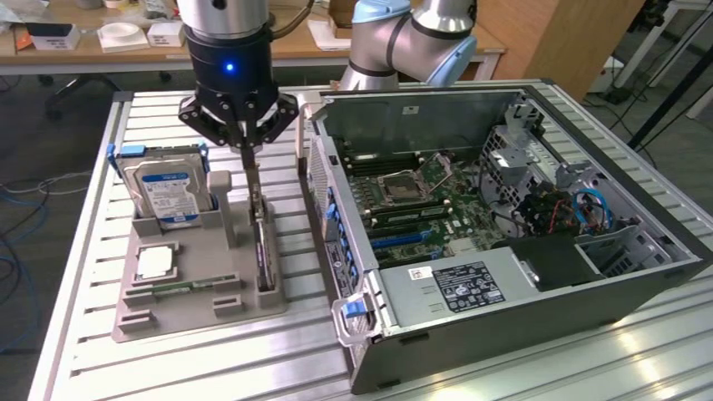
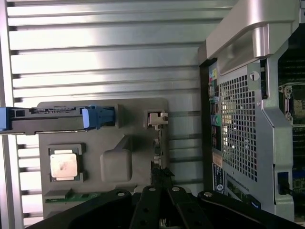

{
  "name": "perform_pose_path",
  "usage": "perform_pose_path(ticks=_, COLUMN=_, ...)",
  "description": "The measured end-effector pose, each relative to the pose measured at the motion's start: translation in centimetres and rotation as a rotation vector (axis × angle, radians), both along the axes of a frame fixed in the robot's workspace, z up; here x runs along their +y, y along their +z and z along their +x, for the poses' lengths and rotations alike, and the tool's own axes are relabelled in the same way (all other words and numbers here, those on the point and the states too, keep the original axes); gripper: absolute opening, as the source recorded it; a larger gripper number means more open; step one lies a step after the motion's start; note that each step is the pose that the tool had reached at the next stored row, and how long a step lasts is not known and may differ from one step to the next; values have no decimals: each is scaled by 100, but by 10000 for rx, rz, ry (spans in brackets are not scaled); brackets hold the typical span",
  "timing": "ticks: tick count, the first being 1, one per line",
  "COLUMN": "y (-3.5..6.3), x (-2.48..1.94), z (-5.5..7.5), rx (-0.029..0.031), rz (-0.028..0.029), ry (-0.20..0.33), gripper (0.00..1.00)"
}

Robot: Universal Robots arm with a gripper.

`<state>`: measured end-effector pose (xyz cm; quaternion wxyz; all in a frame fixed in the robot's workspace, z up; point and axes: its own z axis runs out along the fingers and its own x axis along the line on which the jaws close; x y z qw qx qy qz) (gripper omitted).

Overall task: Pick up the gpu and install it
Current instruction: 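Pick up the gpu and move the gpu toward the slot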

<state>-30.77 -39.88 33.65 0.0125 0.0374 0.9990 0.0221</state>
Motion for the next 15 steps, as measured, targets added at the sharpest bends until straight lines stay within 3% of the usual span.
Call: perform_pose_path(ticks=15, y=-107, x=0, z=0, rx=0, rz=0, ry=1, gripper=11)
